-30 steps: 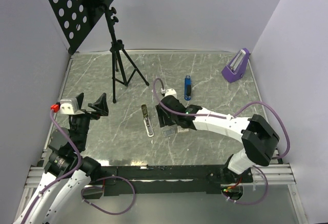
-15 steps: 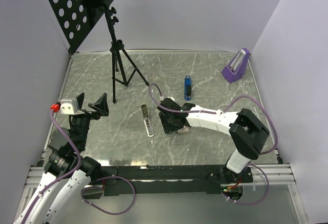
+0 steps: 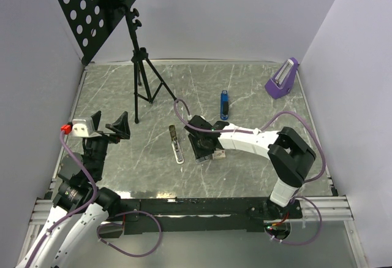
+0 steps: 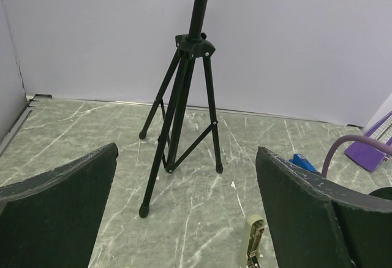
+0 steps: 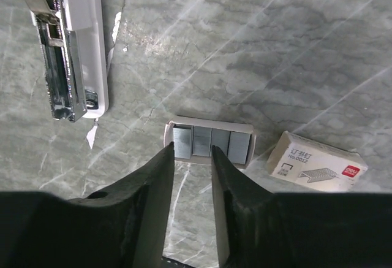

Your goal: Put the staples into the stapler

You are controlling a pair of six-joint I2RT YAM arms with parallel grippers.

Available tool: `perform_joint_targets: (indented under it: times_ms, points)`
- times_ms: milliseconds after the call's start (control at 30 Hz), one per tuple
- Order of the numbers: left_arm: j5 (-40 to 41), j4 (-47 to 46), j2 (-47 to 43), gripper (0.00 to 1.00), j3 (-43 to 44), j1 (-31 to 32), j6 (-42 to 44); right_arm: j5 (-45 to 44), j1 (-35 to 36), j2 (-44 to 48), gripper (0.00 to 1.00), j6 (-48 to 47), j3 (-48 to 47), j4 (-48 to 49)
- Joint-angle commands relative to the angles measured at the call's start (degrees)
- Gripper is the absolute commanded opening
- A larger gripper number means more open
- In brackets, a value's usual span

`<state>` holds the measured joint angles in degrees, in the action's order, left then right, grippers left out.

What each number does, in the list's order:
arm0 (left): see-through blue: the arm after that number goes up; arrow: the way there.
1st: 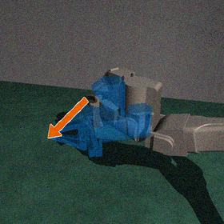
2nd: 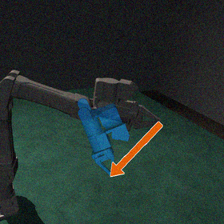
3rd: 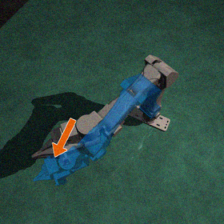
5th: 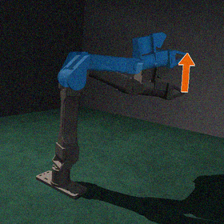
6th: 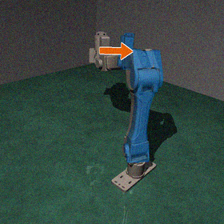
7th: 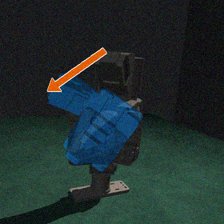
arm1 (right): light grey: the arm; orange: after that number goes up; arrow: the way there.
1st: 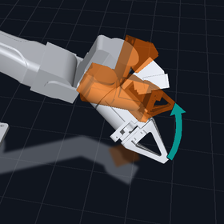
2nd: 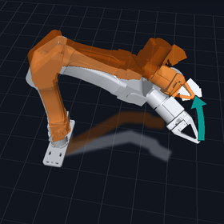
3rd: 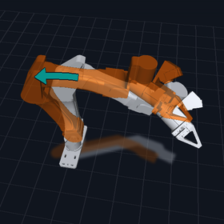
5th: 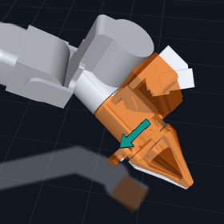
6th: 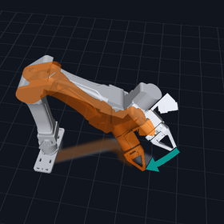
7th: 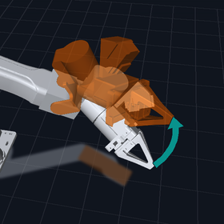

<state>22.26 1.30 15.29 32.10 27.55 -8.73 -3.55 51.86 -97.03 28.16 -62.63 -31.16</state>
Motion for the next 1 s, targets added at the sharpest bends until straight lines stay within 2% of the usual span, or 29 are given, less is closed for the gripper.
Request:
perform_joint_targets:
  times_ms: [0, 633, 833, 967]
  points:
    - [-0.9, -1.7, 0.5, 0.99, 0.9, -0.4, -0.7, 1.5, 0.1, -1.3, 0.37, -0.5, -2.6, -0.5]
    - [-0.8, -1.5, 0.4, 1.00, 0.9, -0.4, -0.7, 2.0, 0.8, -5.2, 0.32, -0.1, -3.5, 0.3]
    - [-0.8, -1.5, 0.4, 0.99, 0.9, -0.5, -0.6, -0.4, 1.8, -6.4, 0.32, -0.2, -4.3, -1.4]
    - [-0.9, -1.5, 0.4, 1.00, 1.0, -0.5, -0.6, -1.3, 2.2, -5.9, 0.27, -0.1, -4.3, -1.8]
